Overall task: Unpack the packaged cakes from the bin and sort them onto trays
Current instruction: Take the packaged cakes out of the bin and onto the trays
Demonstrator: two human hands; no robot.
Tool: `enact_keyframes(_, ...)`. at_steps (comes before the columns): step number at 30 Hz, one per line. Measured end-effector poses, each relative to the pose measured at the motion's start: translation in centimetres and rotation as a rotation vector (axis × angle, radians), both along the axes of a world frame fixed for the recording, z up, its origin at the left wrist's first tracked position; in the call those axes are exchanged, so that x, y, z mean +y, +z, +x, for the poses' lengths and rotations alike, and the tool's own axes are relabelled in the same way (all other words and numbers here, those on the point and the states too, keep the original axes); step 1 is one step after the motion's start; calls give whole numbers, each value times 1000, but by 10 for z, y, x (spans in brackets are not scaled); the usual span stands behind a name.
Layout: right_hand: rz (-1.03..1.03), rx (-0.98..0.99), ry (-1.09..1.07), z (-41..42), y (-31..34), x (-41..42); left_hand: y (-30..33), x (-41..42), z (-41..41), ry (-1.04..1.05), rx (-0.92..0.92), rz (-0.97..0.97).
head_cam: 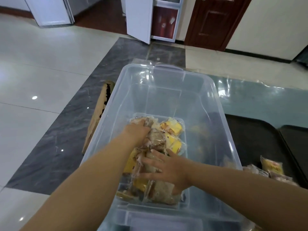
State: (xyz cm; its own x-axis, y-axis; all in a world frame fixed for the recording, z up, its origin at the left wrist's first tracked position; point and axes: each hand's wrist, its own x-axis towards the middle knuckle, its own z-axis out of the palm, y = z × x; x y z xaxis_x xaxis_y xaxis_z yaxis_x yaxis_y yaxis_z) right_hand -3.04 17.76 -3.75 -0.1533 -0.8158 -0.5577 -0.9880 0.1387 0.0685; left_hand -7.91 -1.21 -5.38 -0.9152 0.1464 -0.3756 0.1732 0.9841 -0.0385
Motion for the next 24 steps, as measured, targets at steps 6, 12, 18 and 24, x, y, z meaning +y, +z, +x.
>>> enact_keyframes(6,-12,-31,-147,4,-23,-13,3,1,-2,28,10,9)
enact_keyframes(12,-108,-209,-282,7,-25,-10,4,1,-1,22,13,7)
enact_keyframes(18,-128,-210,-284,9,-10,-9,6,-1,1,31,60,47)
enact_keyframes(24,-222,-122,-313,4,10,-2,19,-3,5,59,114,107)
